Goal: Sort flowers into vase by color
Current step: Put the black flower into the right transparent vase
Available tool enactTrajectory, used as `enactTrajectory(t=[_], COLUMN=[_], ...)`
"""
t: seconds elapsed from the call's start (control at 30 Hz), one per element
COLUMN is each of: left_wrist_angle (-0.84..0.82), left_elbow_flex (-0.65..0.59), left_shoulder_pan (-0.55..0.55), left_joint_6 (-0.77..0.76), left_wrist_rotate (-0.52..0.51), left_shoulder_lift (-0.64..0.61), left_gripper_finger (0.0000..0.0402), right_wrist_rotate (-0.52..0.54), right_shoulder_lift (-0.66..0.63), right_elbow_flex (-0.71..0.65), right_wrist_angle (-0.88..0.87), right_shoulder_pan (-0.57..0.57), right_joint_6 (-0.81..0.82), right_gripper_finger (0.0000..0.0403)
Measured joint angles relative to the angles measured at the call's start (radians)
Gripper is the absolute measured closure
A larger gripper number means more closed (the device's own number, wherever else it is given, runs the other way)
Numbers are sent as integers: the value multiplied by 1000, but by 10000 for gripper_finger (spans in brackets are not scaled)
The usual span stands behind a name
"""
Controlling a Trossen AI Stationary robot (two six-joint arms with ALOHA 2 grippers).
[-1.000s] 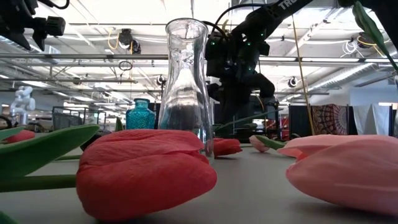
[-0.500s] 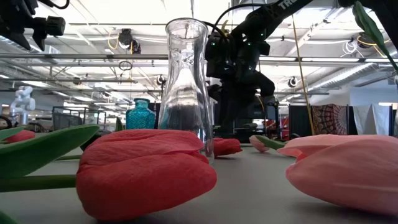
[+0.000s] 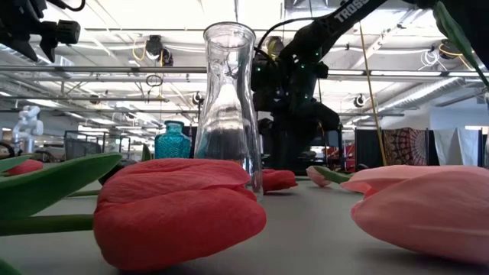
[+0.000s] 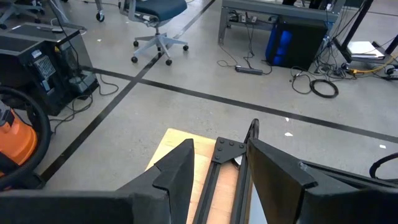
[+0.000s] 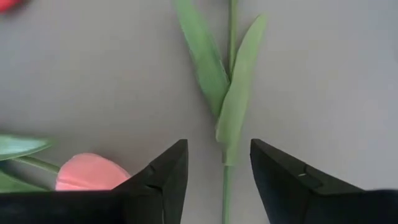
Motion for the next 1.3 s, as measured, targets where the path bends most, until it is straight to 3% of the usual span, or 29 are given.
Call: enactTrajectory(t=[0.9, 1.07, 1.3], left_wrist_angle=[0, 0, 0], left_elbow_flex=[0, 0, 0], left_shoulder_pan=[0, 0, 0], left_joint_6=[0, 0, 0], left_wrist_rotate=[0, 0, 0], left_shoulder_lift=[0, 0, 0], left_gripper_finger=[245, 245, 245], right_wrist_rotate=[27, 28, 26], right_shoulder_lift=[62, 62, 62], right_elbow_flex=[0, 0, 0], right_wrist_angle=[31, 27, -4], right_shoulder_pan=[-14, -14, -14], right_joint_6=[43, 41, 40], right_gripper_finger=[243, 286, 378])
